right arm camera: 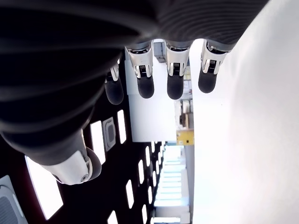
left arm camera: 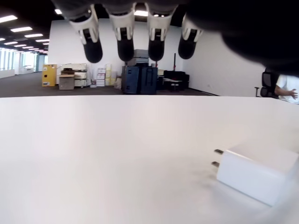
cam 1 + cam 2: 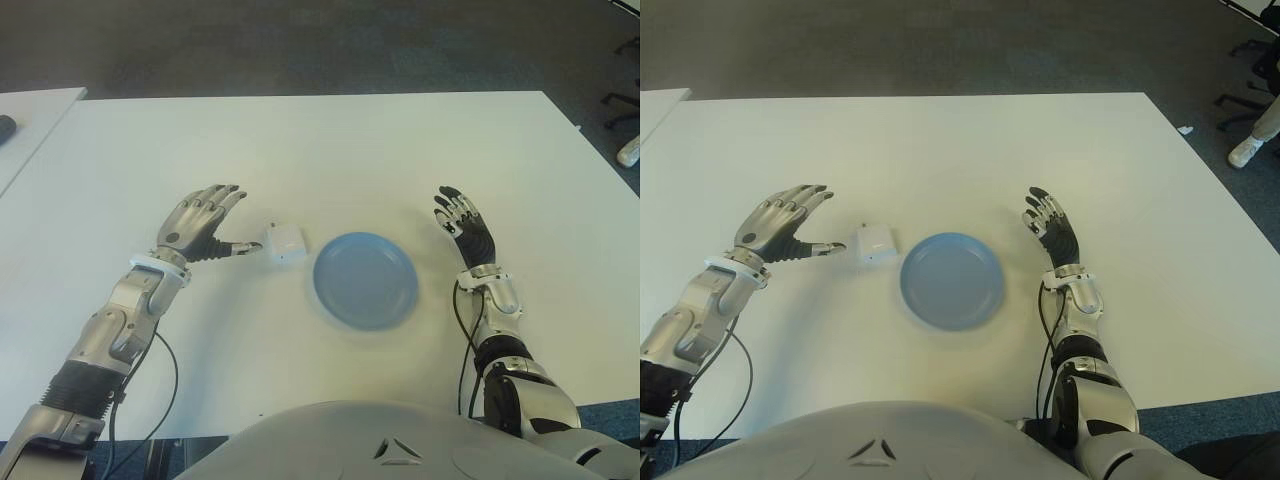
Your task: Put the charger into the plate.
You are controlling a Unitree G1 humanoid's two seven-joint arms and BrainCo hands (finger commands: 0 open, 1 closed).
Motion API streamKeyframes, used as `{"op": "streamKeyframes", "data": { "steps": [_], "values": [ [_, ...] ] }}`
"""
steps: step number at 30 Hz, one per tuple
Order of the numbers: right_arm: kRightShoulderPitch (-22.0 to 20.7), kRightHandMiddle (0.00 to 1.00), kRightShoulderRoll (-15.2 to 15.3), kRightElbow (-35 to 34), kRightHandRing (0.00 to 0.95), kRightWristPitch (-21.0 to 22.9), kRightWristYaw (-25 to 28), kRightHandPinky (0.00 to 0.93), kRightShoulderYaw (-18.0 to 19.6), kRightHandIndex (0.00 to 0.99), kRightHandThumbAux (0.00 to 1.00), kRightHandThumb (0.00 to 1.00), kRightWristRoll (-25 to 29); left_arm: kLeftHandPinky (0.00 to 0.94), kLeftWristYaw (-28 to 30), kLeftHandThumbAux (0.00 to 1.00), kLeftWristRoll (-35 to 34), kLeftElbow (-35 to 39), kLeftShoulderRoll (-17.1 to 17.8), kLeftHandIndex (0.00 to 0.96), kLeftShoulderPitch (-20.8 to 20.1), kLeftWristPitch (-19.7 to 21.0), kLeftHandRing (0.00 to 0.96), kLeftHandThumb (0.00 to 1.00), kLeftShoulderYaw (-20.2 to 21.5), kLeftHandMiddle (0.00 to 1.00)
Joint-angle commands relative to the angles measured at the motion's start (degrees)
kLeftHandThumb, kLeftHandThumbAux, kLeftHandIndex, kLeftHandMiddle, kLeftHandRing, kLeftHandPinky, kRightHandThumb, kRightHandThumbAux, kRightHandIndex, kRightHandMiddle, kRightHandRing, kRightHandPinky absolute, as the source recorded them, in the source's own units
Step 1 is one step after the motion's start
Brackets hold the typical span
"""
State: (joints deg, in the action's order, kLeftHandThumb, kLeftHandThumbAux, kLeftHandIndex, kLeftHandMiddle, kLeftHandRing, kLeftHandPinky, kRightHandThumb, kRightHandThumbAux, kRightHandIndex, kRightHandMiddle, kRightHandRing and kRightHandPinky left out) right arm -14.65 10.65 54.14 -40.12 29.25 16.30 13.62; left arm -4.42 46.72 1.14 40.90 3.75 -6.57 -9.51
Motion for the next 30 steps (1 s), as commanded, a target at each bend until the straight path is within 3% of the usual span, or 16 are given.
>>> {"op": "streamKeyframes", "data": {
  "steps": [1,30],
  "values": [
    [5.95,0.101,-3.68,2.99,0.080,0.62,-0.43,0.065,-0.37,0.121,0.666,0.248,0.38,0.085,2.10,0.222,-0.60,0.49,-0.10,0.074,0.98,0.34,0.039,0.328,0.27,0.060],
    [7.54,0.101,-4.28,1.04,0.080,0.45,-1.04,0.065,-1.35,0.121,0.666,0.248,0.44,0.058,8.48,0.203,-0.85,0.00,-0.43,0.001,-0.77,1.03,0.000,0.360,-0.72,0.003]
  ]
}}
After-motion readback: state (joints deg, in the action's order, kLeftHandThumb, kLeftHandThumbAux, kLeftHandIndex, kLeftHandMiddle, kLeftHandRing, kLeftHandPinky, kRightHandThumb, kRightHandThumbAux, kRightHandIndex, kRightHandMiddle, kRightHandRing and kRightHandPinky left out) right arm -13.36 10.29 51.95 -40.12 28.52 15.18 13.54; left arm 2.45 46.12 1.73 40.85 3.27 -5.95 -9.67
